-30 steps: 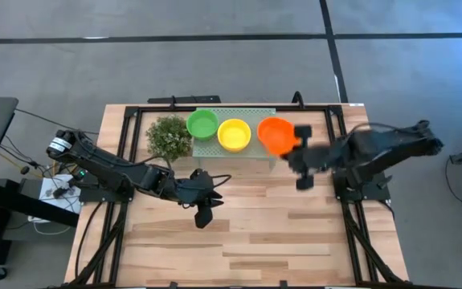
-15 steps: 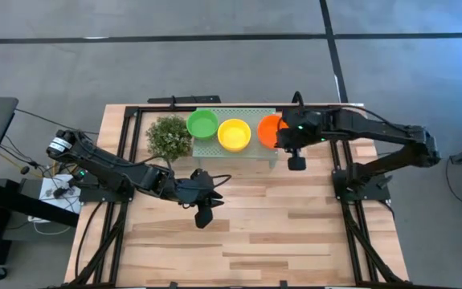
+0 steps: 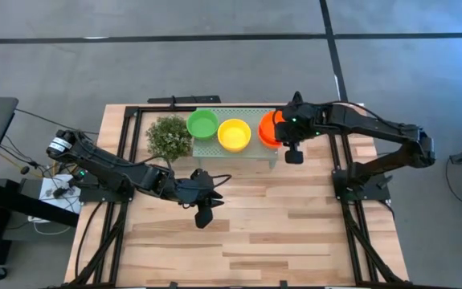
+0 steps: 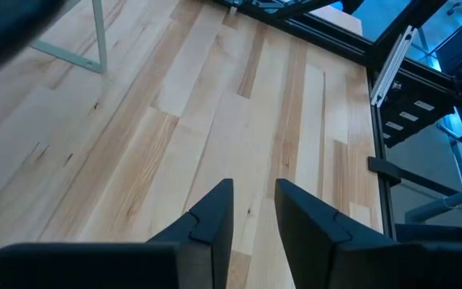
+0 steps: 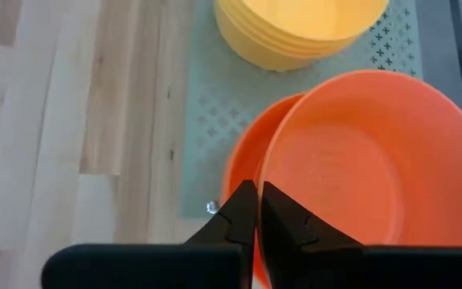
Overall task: Pick & Place Mini bowls
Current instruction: Stack the orange bowl on the orange bowl on the shelf
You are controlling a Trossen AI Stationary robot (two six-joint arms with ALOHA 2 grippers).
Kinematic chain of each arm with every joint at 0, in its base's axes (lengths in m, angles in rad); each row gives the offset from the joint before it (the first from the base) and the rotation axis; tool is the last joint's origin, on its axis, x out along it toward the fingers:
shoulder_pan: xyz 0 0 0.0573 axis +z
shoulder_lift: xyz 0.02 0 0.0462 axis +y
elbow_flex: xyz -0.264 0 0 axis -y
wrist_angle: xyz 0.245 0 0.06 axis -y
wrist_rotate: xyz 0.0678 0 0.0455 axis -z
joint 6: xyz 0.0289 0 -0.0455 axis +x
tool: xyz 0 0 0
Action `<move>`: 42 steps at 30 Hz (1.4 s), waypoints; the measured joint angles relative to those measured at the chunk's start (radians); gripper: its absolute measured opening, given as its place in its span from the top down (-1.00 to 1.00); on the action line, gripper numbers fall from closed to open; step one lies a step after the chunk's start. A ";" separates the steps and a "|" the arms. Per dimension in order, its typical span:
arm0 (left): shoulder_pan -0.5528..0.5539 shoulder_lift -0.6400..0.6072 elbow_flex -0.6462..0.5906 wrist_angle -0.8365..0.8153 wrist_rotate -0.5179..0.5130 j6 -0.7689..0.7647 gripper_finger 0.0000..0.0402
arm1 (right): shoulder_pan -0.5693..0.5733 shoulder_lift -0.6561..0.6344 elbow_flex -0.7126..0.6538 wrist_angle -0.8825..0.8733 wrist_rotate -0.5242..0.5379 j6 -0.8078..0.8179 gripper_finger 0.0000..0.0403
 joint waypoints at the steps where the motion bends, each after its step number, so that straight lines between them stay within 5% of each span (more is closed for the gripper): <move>1: 0.000 0.000 0.000 0.000 0.000 0.000 0.53 | -0.003 0.000 0.000 0.001 -0.007 0.000 0.96; 8: 0.000 0.000 0.000 0.002 0.000 0.000 0.53 | -0.019 0.002 -0.028 0.022 -0.097 0.000 0.96; 42: 0.000 0.000 0.000 0.004 0.000 0.000 0.53 | 0.045 0.164 0.053 0.115 -0.073 -0.104 0.64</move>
